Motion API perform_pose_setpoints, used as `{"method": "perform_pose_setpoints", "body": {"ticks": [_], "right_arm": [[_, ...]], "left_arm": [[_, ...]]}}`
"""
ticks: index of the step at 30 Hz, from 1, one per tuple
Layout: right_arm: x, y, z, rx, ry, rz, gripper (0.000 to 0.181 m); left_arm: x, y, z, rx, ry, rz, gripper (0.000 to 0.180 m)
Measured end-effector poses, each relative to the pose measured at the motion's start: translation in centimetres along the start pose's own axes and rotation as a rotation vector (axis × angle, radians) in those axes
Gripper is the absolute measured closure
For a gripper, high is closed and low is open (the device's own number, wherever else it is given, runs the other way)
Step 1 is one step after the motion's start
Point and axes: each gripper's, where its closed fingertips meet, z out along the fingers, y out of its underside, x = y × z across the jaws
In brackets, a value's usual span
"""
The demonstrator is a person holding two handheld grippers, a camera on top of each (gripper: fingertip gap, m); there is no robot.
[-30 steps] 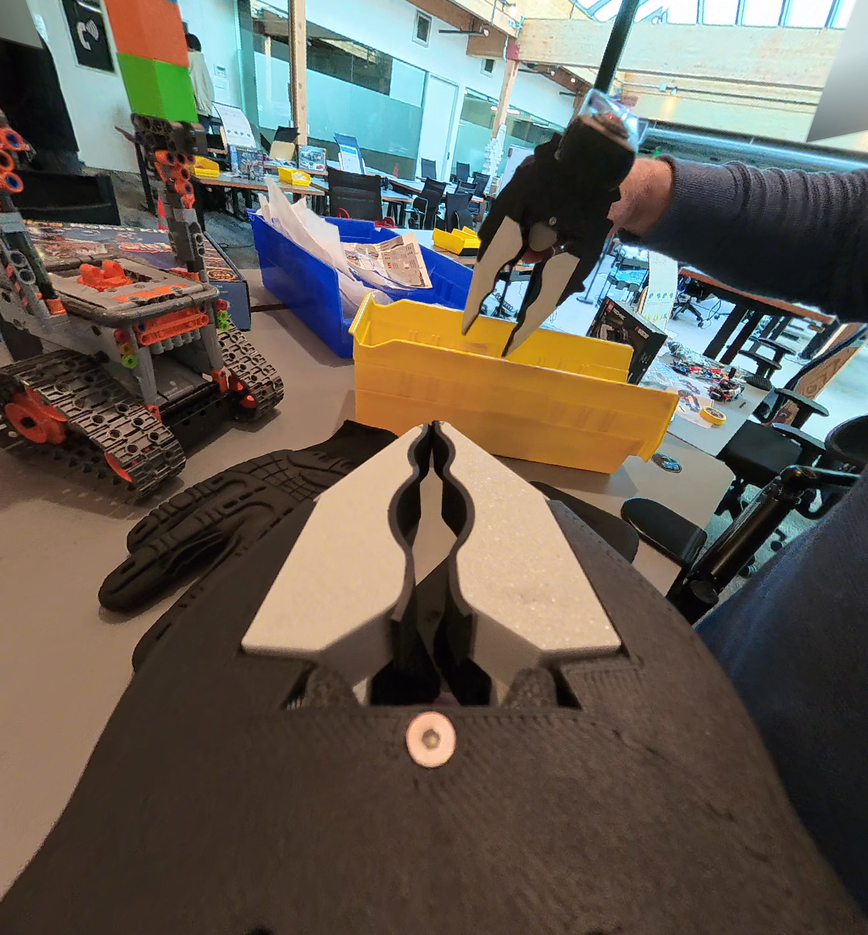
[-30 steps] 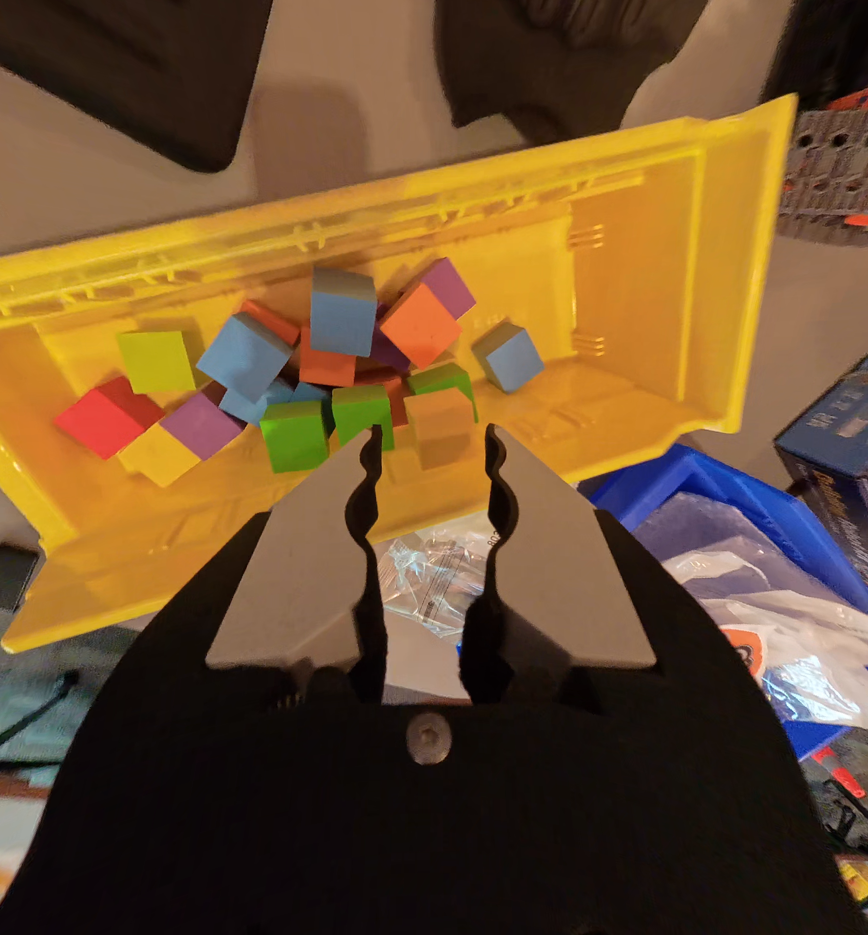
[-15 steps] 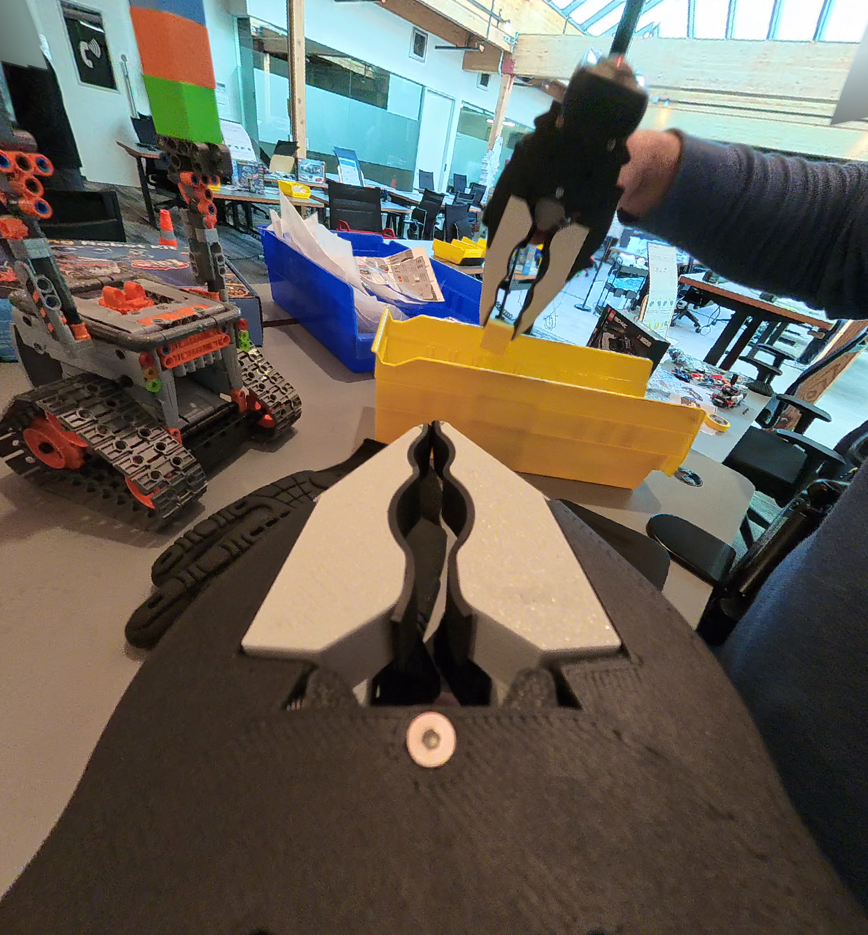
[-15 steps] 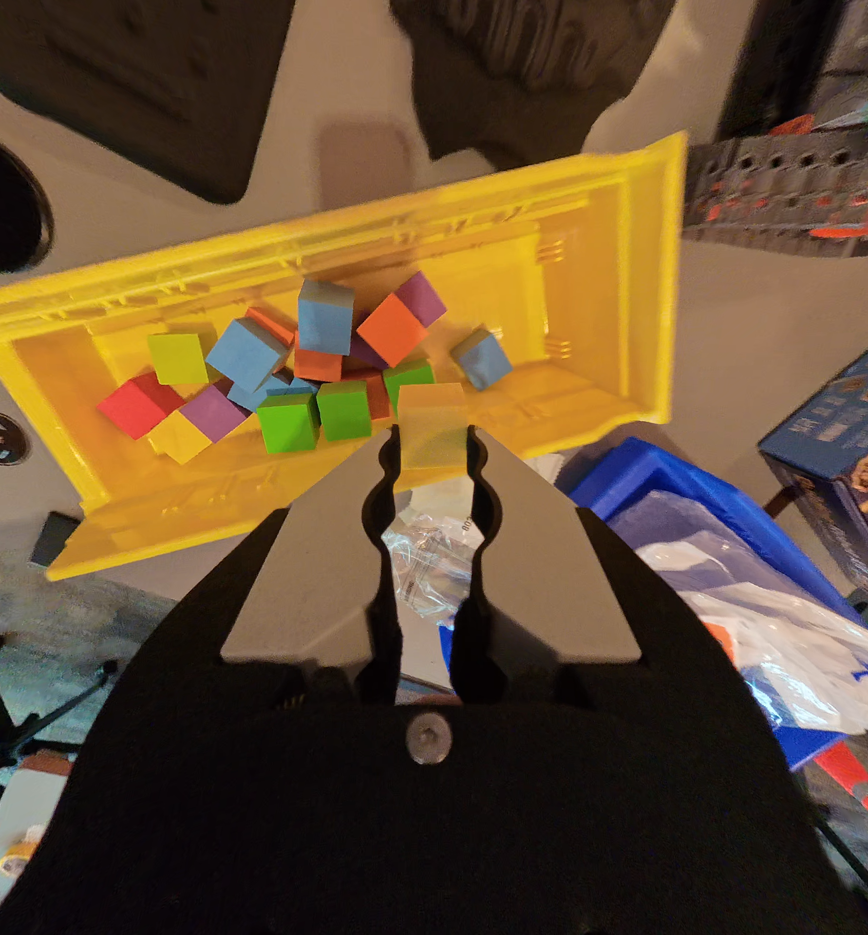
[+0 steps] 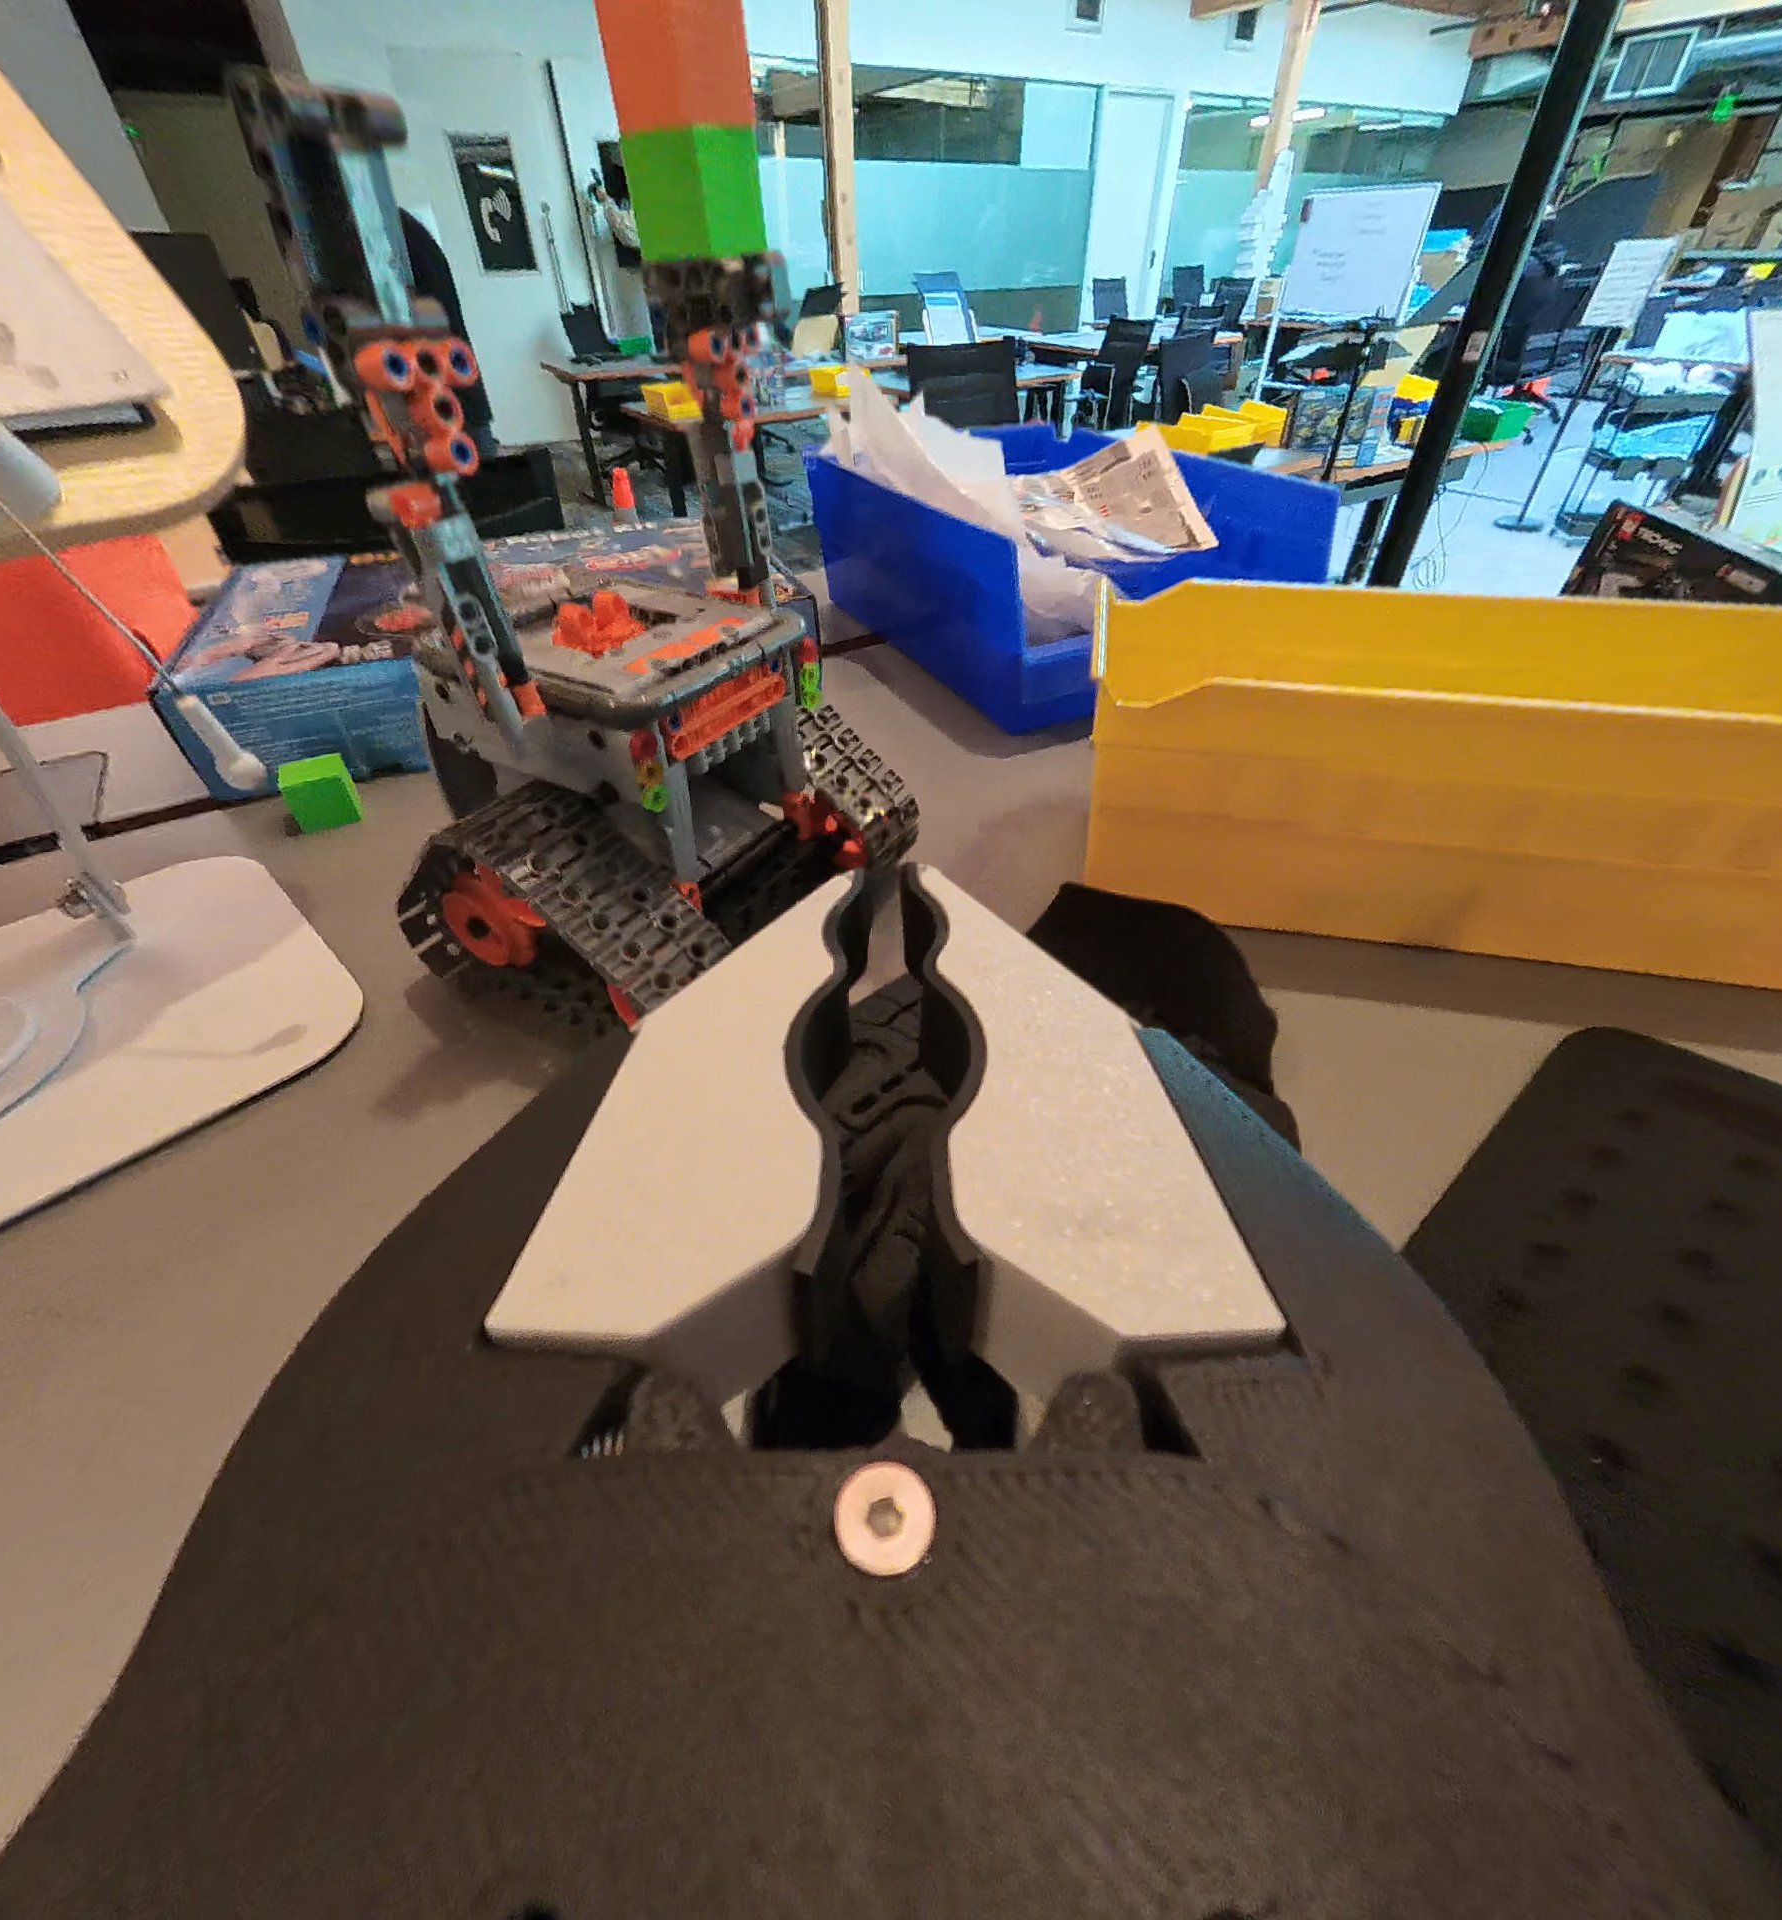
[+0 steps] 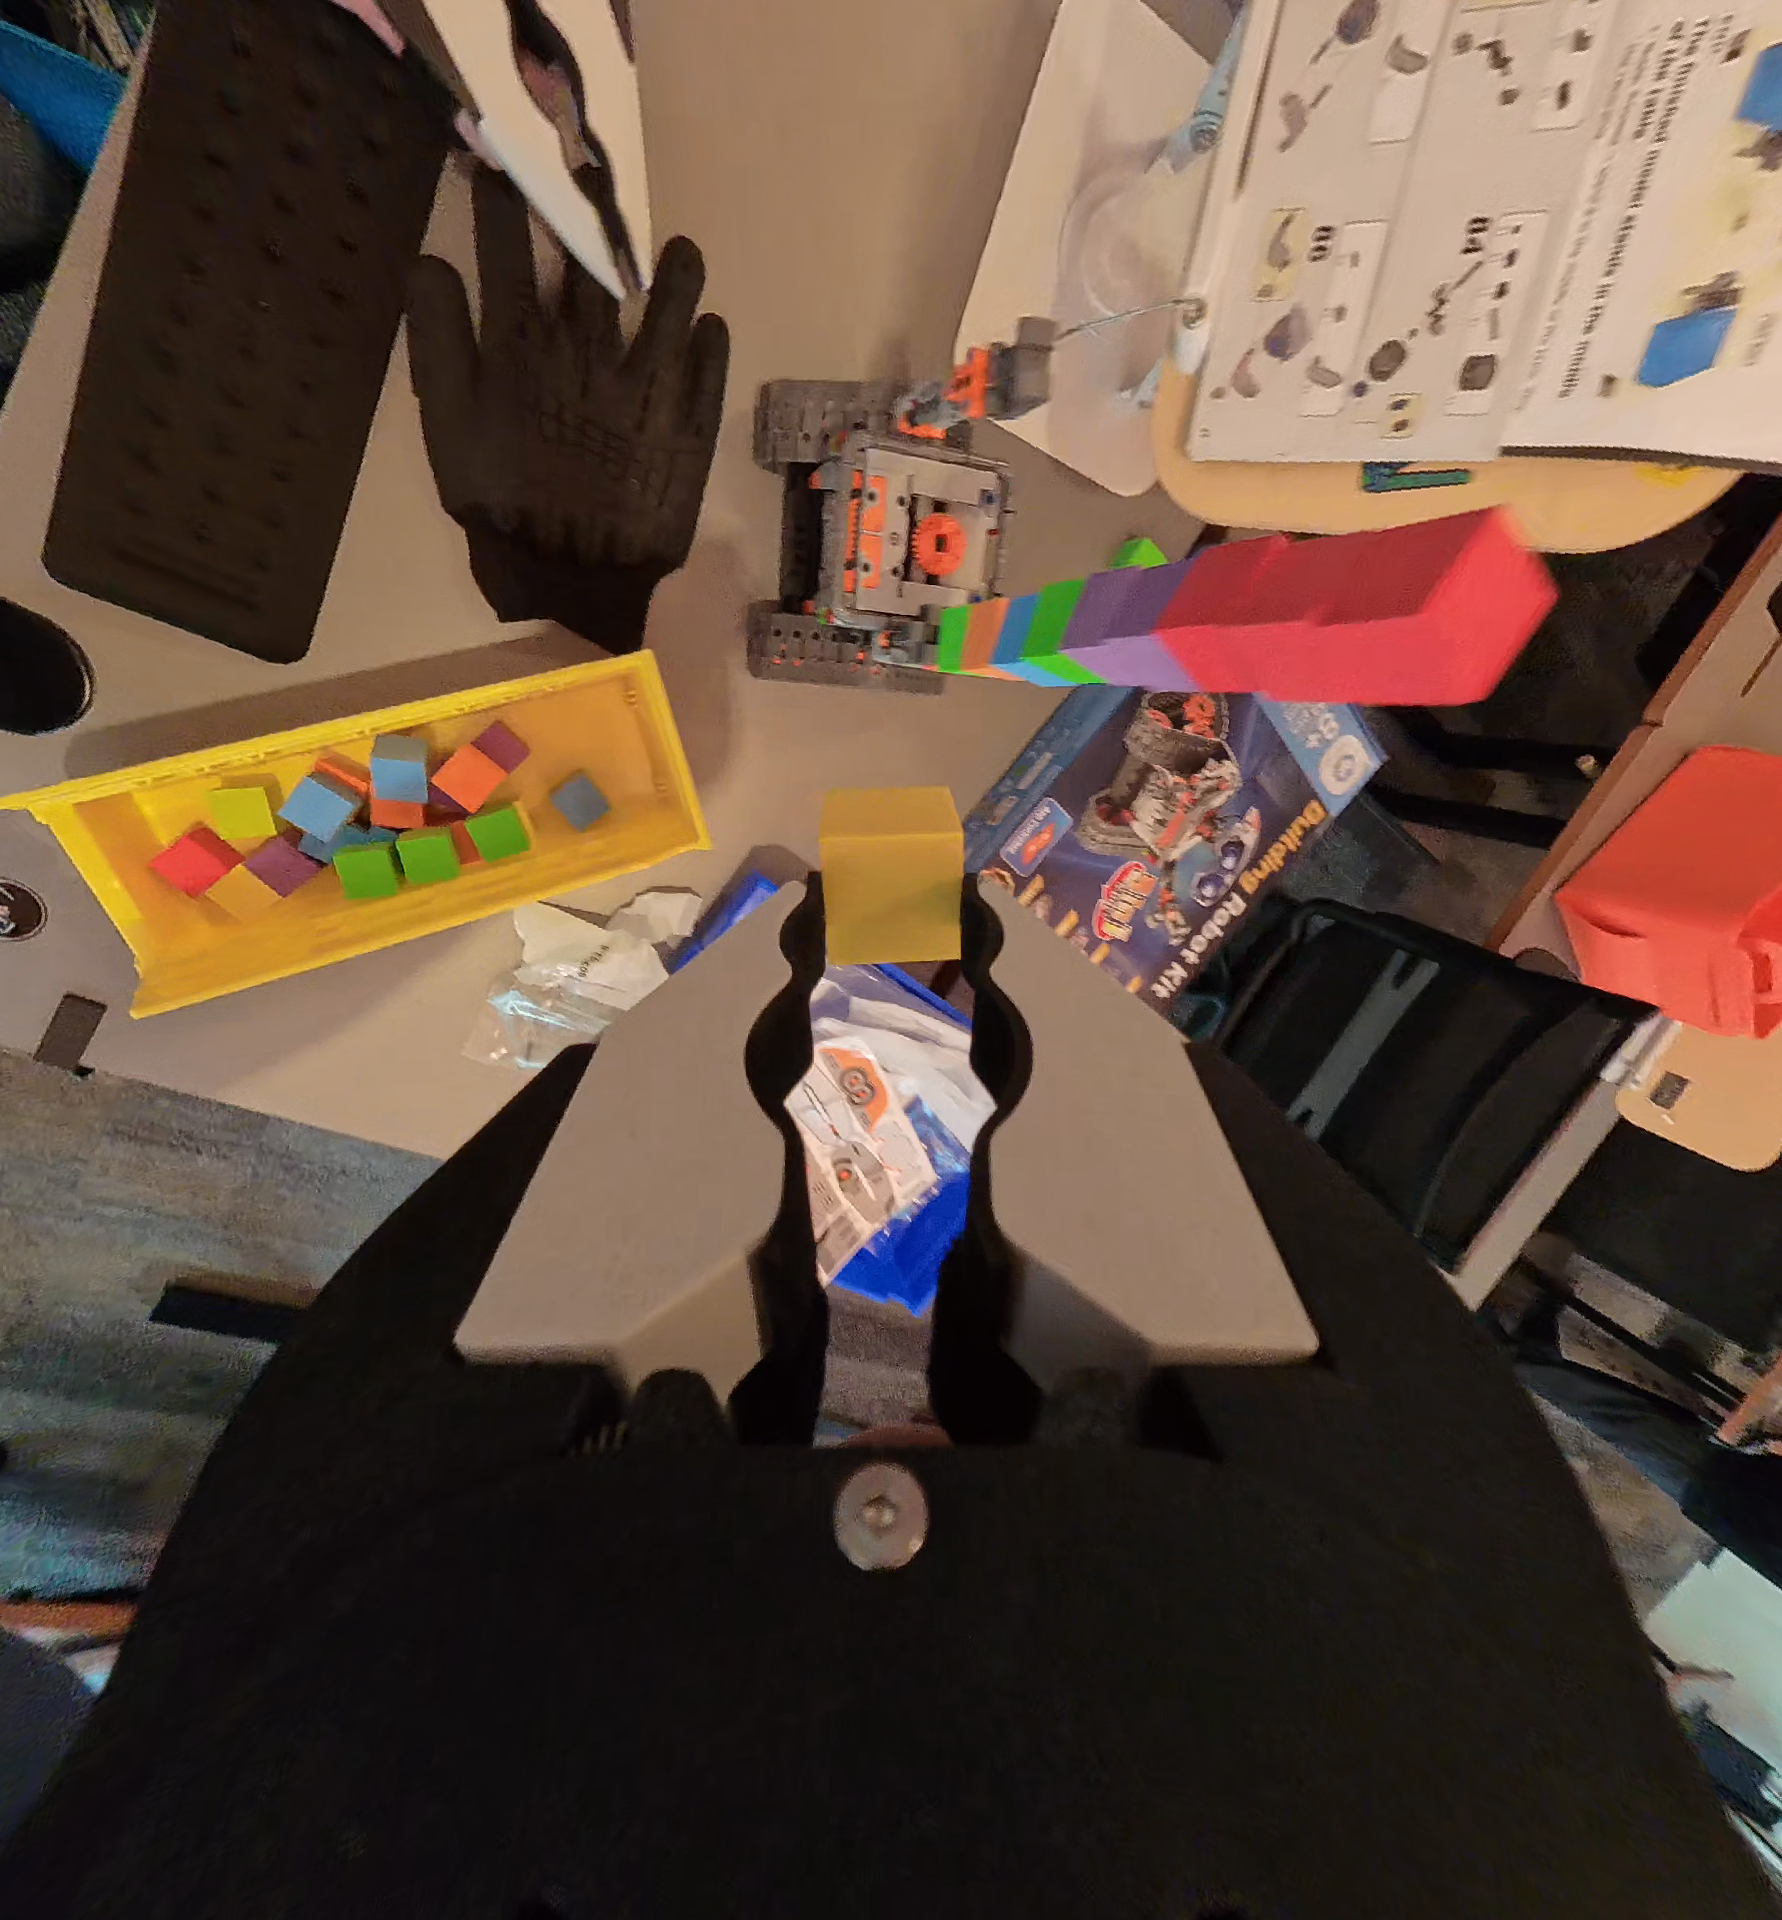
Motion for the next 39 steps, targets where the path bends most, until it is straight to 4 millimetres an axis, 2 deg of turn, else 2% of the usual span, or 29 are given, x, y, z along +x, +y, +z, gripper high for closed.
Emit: {"method": "perform_pose_setpoints", "body": {"ticks": [2,5,10,14,21,29,39], "right_arm": [[2.0,-1.1,-1.3,-0.040,-0.017,-0.002,0.156],[4.8,-2.6,-2.1,-0.078,-0.049,0.014,0.157],[8.6,-3.9,-2.0,-0.147,-0.085,0.027,0.157],[10.0,-4.9,-1.4,-0.179,-0.143,0.050,0.157],[11.2,-5.4,-0.2,-0.247,-0.238,0.102,0.157],[11.4,-5.0,1.0,-0.258,-0.290,0.127,0.157],[11.8,-4.5,1.0,-0.257,-0.303,0.162,0.157]], "left_arm": [[0.1,-0.2,0.1,0.000,0.015,-0.015,0.176],[-0.4,-0.3,-0.2,0.033,-0.006,-0.037,0.176],[-1.2,-0.1,-0.4,0.048,-0.009,-0.077,0.177],[-1.2,-0.1,-0.5,0.055,-0.008,-0.084,0.177],[-0.8,0.1,-0.2,0.059,0.052,-0.116,0.177],[-1.4,-0.6,-0.8,0.113,0.052,-0.156,0.176],[-1.3,-0.4,-0.6,0.101,0.057,-0.150,0.176]]}}
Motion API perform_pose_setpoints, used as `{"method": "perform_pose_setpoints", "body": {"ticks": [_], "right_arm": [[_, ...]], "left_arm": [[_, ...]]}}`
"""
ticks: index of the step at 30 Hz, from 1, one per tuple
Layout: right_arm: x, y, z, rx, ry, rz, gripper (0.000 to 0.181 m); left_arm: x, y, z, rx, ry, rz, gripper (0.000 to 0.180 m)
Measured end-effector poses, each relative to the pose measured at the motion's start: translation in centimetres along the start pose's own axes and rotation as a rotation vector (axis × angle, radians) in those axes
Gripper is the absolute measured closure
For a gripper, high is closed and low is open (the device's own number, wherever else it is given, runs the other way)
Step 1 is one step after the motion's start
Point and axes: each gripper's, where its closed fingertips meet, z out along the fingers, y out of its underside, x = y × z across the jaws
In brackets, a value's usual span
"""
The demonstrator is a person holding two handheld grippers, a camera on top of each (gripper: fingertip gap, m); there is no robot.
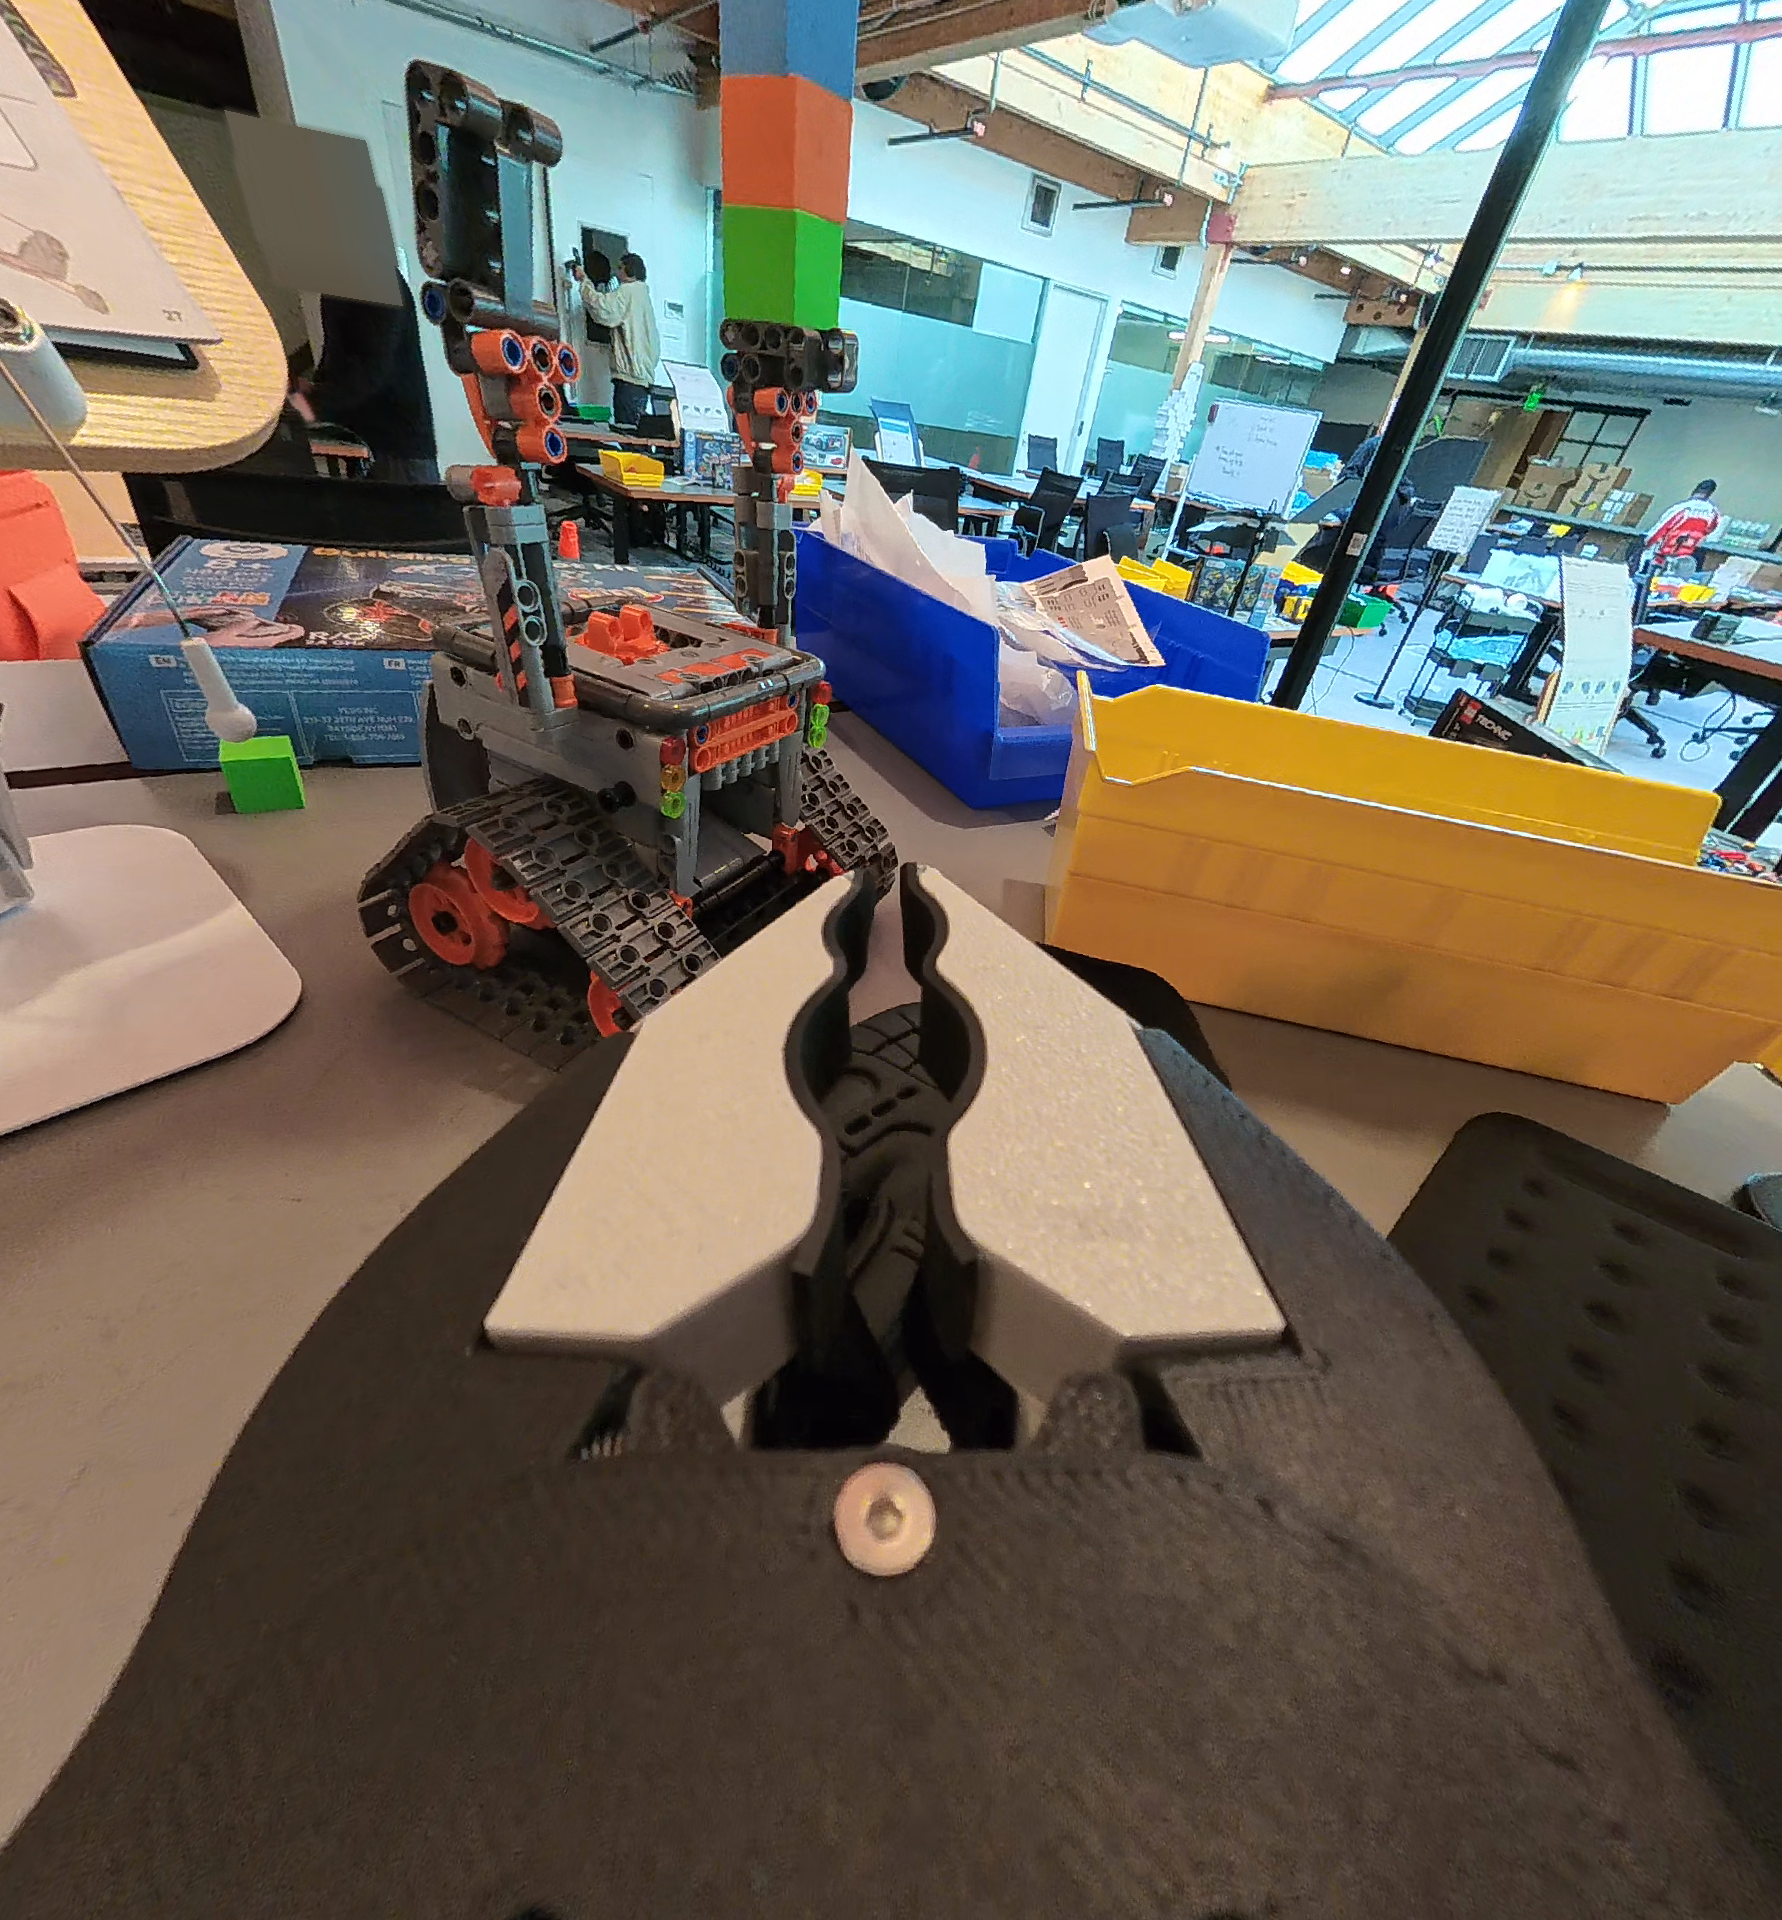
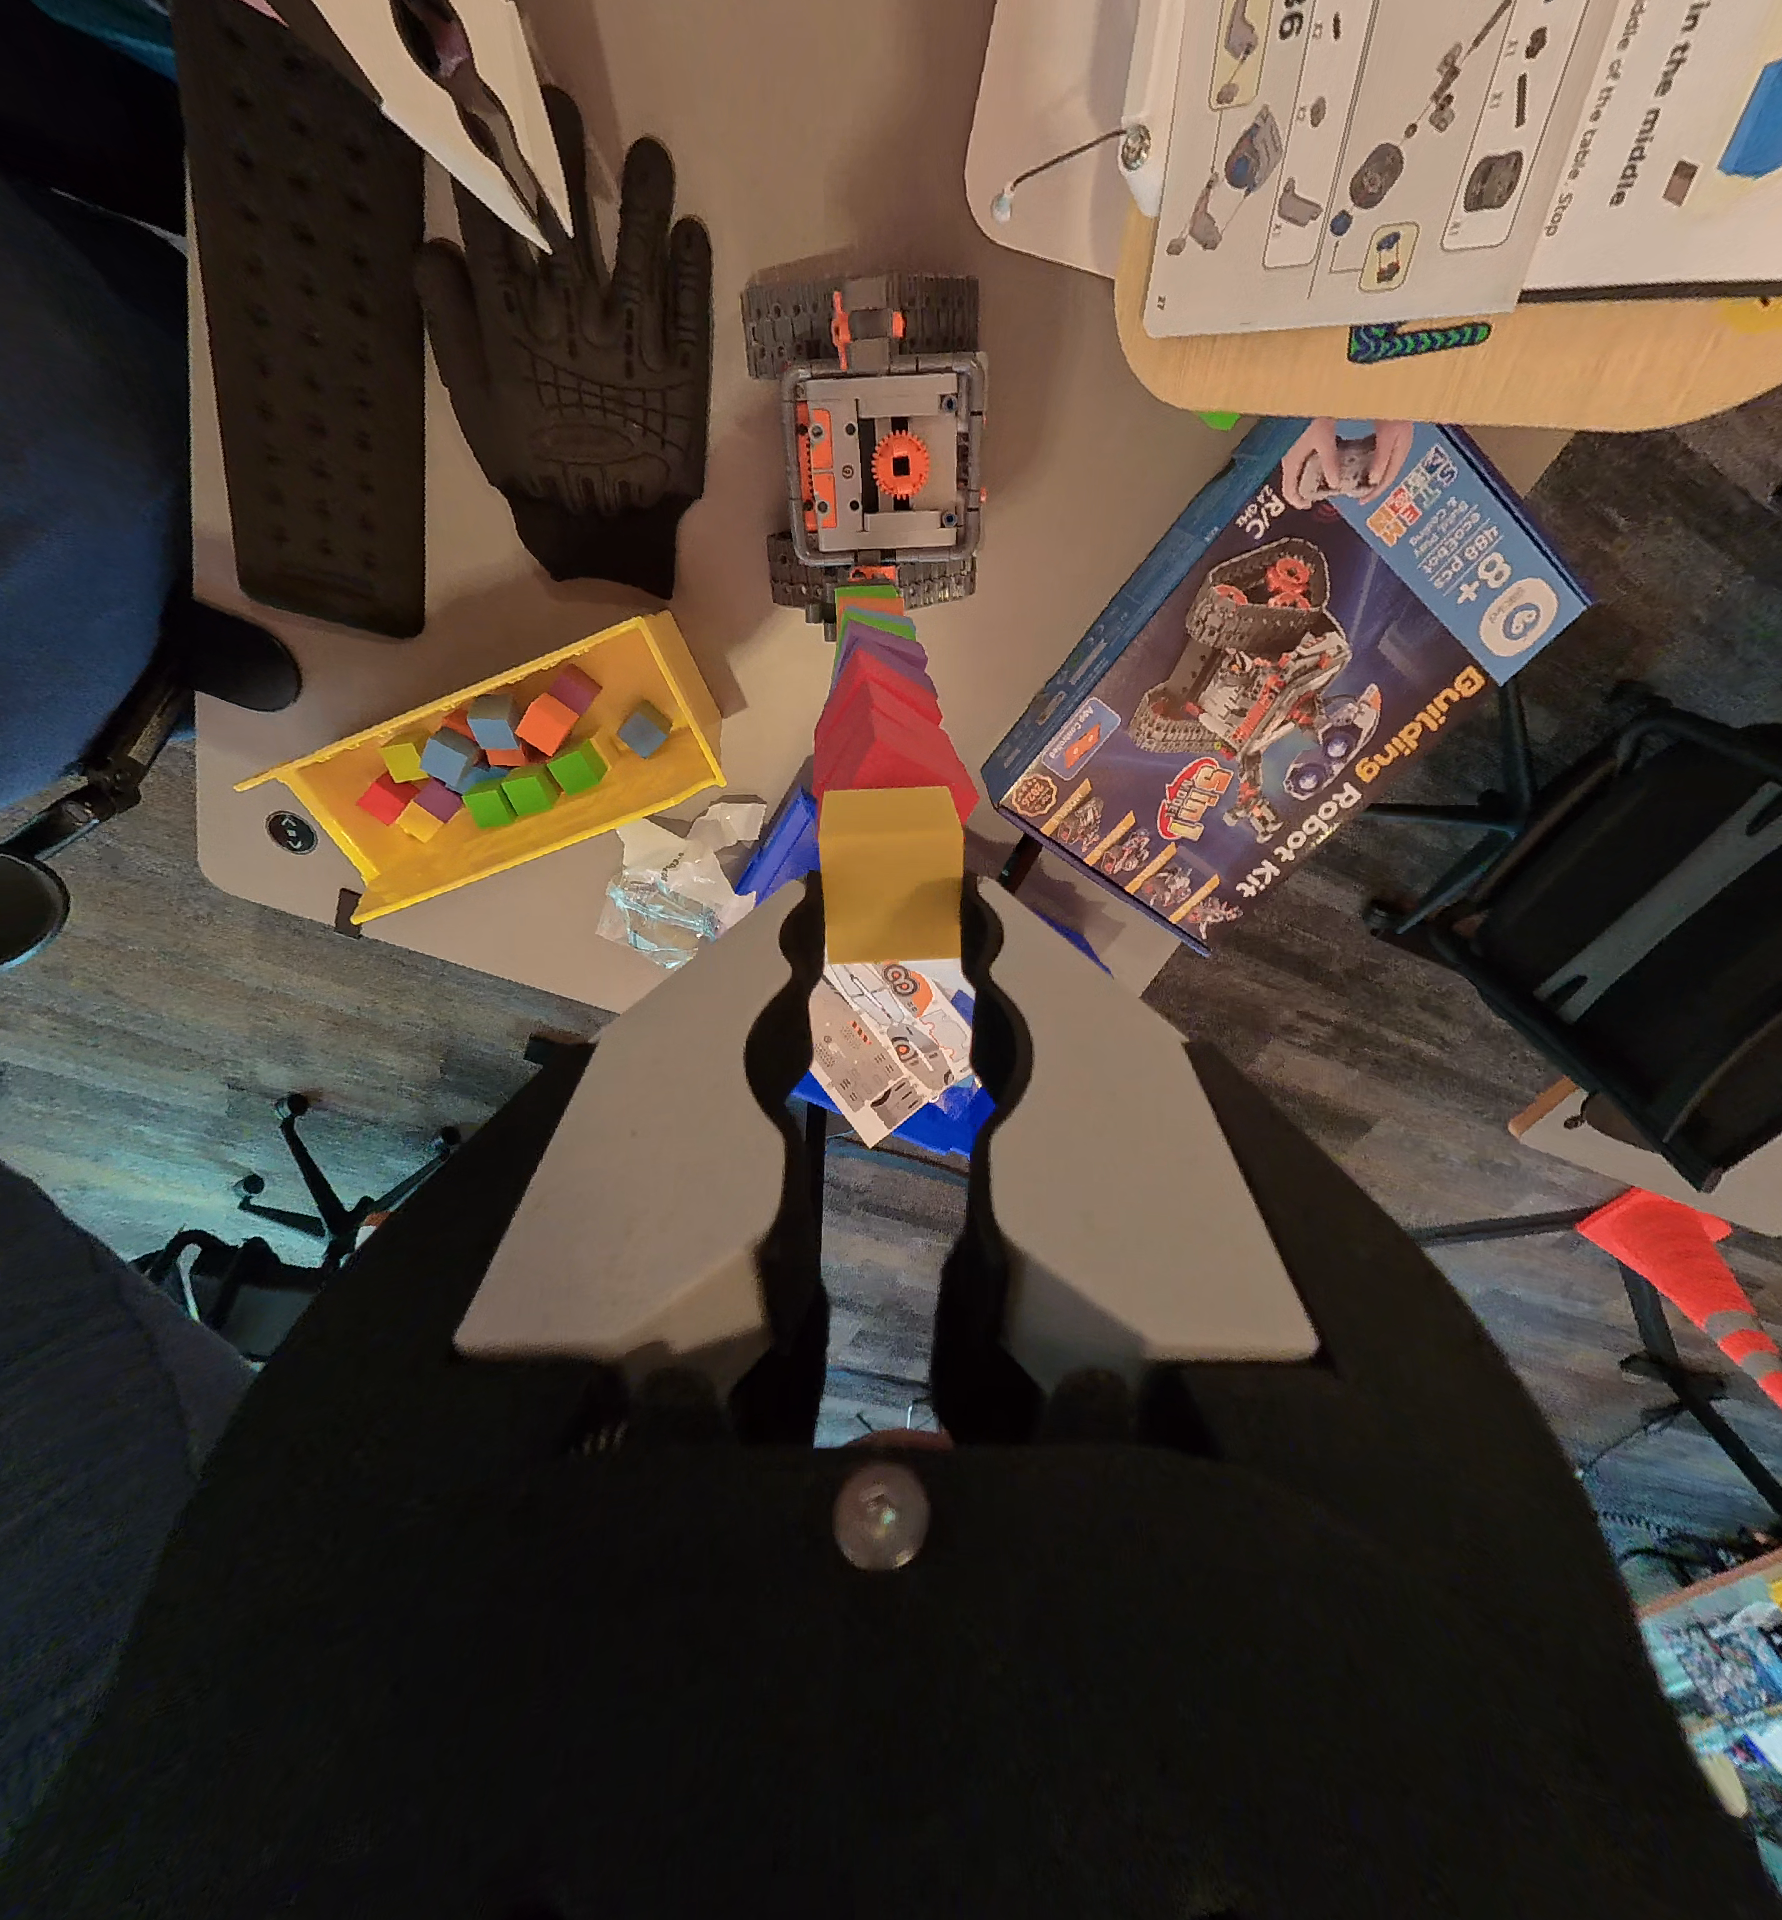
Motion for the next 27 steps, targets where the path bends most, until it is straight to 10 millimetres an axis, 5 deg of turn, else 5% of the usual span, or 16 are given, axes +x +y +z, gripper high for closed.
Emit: {"method": "perform_pose_setpoints", "body": {"ticks": [19,22,27], "right_arm": [[0.1,-0.2,0.4,0.000,-0.007,0.014,0.156],[0.4,-0.2,0.4,0.004,0.004,0.025,0.139],[0.5,-0.8,-1.9,0.101,0.071,0.015,0.132]], "left_arm": [[-0.1,0.0,0.0,0.000,-0.002,0.002,0.176],[-0.1,0.0,0.0,0.001,-0.001,0.001,0.176],[-0.1,0.0,0.0,0.003,0.001,0.001,0.176]]}}
